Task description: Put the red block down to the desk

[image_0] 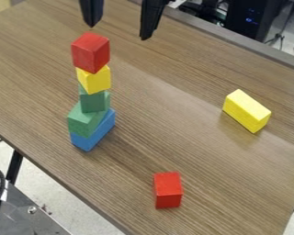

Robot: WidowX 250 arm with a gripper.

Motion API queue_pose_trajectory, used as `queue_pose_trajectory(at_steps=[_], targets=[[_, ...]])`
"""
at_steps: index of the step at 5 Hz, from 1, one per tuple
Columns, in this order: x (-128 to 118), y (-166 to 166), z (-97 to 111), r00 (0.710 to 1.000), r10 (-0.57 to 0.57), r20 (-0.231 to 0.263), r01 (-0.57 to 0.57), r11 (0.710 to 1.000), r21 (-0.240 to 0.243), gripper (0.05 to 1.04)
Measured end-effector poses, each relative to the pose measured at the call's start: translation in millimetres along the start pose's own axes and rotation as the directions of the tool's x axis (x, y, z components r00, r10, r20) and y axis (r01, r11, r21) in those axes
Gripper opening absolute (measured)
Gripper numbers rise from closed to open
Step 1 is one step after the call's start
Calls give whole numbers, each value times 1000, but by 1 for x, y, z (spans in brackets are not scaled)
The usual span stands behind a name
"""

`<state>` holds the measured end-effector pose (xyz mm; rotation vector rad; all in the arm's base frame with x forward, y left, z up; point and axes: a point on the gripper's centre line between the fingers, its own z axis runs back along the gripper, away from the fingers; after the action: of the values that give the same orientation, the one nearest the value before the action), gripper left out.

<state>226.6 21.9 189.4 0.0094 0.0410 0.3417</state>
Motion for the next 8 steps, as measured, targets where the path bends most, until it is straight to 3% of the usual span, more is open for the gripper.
queue_pose_trajectory(at_steps=[1, 2, 3, 6, 8], targets=[[-2, 0, -5, 1000, -2, -20, 2, 1000, 4, 998], [4, 8, -2, 1000, 7, -7, -7, 1000, -24, 998], [14, 27, 12, 998, 50, 39, -49, 998, -41, 998], [12, 40, 2, 995, 54, -80, -60, 996, -63, 998], [1, 29, -1, 997, 33, -70, -41, 993, -115, 998]])
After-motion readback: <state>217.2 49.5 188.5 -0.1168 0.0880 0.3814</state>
